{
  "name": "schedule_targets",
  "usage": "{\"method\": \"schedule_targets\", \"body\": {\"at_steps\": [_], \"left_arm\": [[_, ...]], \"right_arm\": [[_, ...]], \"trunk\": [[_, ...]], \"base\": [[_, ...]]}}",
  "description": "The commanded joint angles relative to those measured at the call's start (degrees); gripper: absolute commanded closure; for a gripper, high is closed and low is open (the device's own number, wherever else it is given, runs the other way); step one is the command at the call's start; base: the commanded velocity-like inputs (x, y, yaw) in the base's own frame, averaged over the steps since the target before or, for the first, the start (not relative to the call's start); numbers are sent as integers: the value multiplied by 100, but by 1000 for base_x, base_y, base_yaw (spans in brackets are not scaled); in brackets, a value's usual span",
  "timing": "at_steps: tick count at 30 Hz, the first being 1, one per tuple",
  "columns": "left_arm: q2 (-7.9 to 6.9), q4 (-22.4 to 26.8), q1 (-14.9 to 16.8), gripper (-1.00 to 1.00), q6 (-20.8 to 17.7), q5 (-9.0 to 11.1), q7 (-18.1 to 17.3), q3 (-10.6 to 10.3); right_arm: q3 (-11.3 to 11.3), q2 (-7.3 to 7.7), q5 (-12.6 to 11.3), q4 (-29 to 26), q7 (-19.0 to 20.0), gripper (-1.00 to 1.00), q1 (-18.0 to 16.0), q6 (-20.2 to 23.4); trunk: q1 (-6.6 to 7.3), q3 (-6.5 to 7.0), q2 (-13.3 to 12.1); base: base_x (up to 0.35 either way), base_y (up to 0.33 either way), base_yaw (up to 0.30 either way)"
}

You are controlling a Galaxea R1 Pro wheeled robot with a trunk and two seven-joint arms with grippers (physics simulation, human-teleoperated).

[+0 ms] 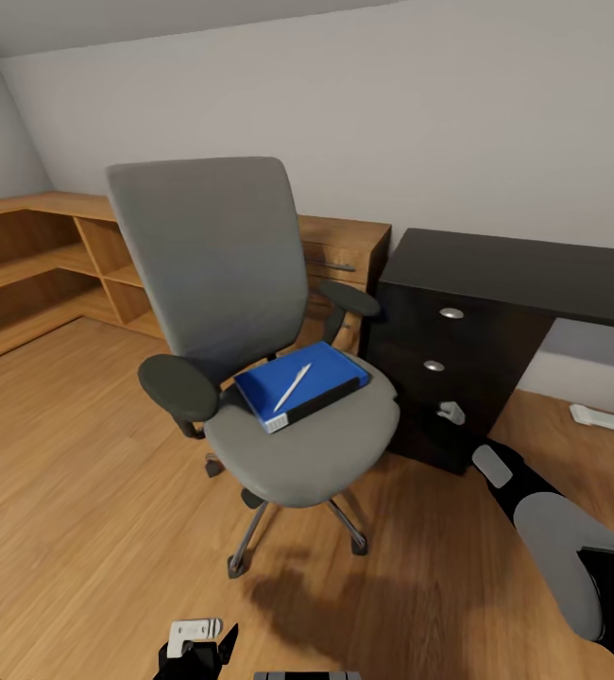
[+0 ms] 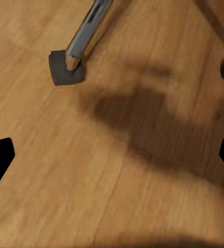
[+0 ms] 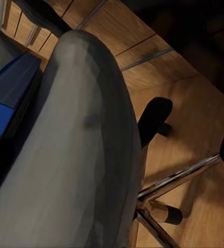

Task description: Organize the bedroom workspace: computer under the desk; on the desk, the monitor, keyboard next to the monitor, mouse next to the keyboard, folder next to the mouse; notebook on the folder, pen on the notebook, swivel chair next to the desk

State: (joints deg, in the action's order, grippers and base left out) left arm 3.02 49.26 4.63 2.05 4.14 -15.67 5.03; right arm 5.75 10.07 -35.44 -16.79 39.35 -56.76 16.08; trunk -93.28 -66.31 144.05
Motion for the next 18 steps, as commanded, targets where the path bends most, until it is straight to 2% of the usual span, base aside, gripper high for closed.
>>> {"method": "schedule_targets", "body": {"at_steps": [1,18], "left_arm": [[6,-4,3,-100,-3,43,-50,24],[6,-4,5,-100,-3,43,-50,24]], "right_arm": [[23,-2,-34,1,14,-100,-2,53],[23,-33,-33,26,9,-100,-2,29]], "trunk": [[1,-5,2],[1,-40,2]], "base": [[6,0,85],[1,0,147]]}}
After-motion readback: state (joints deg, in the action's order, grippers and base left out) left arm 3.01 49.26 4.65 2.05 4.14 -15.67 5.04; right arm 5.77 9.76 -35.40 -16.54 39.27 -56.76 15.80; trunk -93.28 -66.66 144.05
